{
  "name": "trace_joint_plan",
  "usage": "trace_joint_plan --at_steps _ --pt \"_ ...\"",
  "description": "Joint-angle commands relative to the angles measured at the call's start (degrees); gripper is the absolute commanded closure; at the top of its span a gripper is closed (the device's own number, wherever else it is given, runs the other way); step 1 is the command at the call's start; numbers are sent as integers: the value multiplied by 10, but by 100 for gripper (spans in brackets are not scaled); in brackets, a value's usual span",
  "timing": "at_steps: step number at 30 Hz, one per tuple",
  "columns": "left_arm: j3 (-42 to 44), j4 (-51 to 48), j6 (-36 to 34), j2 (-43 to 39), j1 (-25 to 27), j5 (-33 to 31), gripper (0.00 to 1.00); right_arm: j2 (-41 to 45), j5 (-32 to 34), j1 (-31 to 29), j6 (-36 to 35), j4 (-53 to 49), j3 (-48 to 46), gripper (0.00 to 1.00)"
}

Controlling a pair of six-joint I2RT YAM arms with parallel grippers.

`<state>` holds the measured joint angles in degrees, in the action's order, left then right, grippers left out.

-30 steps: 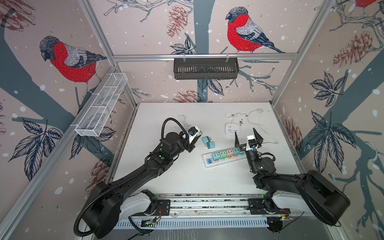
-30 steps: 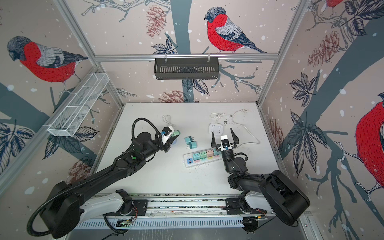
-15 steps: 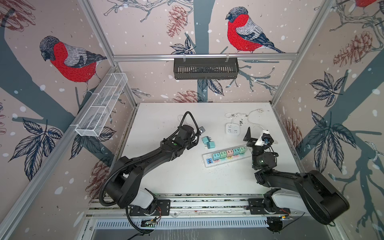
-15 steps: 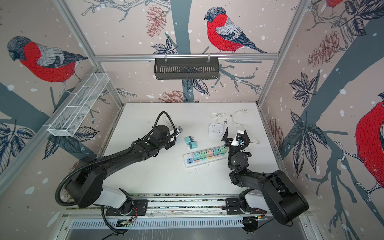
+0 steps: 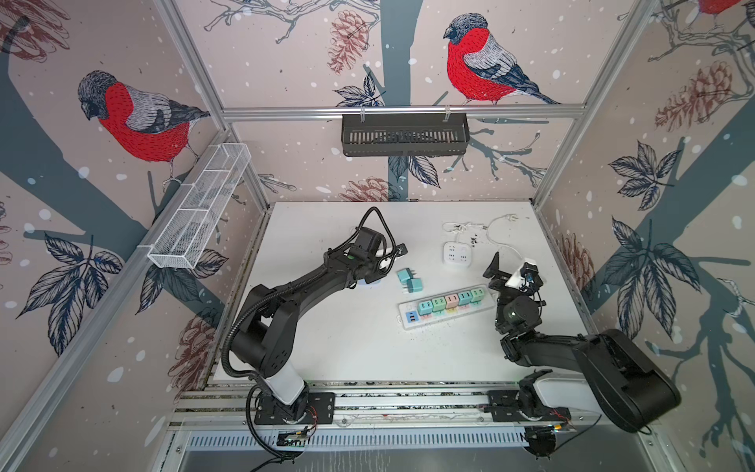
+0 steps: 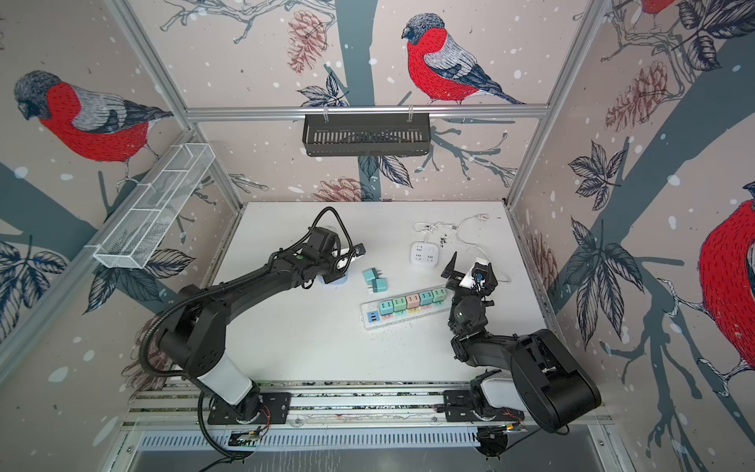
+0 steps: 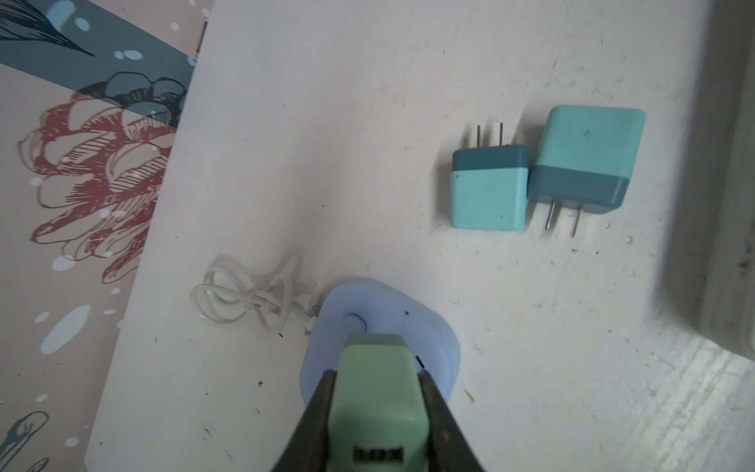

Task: Insert the plug
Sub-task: 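Lower the light green adapter with the left gripper onto the light blue square strip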

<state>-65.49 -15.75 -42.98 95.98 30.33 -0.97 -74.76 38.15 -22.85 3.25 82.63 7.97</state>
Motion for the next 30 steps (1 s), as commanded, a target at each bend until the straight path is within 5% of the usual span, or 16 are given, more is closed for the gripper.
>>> trace_joint_plan --at_steps 1,25,30 --pt "-11 -30 -25 14 -11 24 100 -2 1 2 19 -14 12 0" --pt "-57 -89 -47 81 -15 35 100 3 -4 4 21 1 2 0" --pt "-98 -133 -71 98 -32 80 100 1 -9 8 26 -11 8 0"
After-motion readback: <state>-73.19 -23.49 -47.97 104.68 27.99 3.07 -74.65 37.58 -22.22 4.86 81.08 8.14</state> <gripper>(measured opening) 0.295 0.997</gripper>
